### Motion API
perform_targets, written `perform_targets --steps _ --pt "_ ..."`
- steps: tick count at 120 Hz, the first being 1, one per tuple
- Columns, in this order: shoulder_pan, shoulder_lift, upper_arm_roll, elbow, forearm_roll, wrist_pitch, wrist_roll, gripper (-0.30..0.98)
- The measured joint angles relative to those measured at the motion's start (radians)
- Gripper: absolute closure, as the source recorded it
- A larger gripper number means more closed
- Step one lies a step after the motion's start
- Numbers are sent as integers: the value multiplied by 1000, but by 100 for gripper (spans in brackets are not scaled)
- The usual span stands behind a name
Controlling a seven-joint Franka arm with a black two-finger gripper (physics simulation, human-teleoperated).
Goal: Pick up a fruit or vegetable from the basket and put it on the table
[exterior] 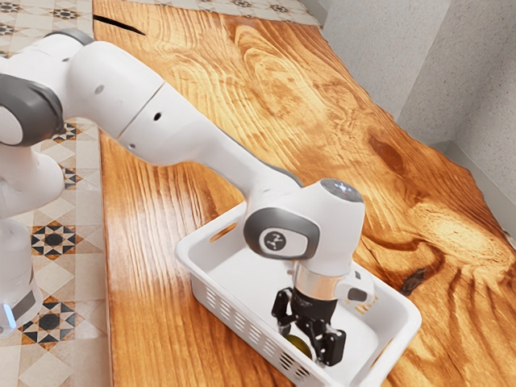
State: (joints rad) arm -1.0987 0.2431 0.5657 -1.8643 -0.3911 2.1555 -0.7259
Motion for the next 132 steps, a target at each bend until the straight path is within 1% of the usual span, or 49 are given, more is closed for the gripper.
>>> perform_targets --steps 28,40,49,64,80,92,106,121,132 --pt "8 19 -1 -1 -20 7 0 8" --pt "7 21 -1 0 -21 8 -1 15" --pt "7 15 -1 0 -19 8 -2 25" --pt "8 10 -1 0 -15 9 -5 37" --pt "7 10 -1 1 -14 9 -8 41" --pt "5 -9 3 4 -12 8 -11 42" --pt "4 -59 8 9 16 8 -16 43" --pt "-1 -123 12 37 72 8 -25 43" --pt "-21 -145 10 80 108 7 -33 43"
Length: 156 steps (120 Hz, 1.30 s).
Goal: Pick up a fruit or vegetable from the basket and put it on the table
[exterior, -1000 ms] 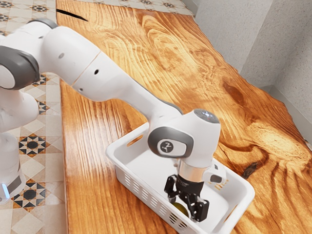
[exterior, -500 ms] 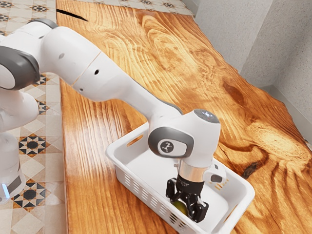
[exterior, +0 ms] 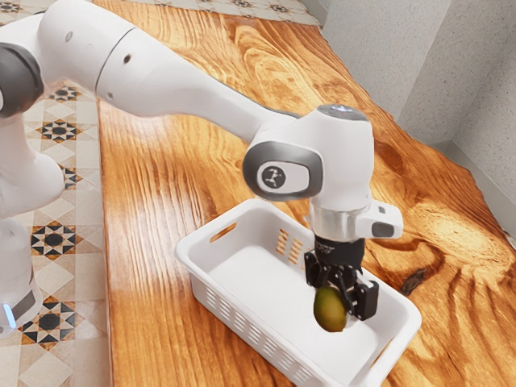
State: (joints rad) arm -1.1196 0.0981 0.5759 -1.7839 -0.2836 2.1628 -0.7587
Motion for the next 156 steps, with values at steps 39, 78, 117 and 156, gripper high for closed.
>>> perform_targets --steps 39,78,117,156 --pt "-125 163 -75 308 27 0 -43 44" --pt "-16 376 -266 557 24 46 -104 44" --pt "-11 325 -219 523 15 66 -140 5" --pt "138 10 -114 473 104 -276 -450 1"
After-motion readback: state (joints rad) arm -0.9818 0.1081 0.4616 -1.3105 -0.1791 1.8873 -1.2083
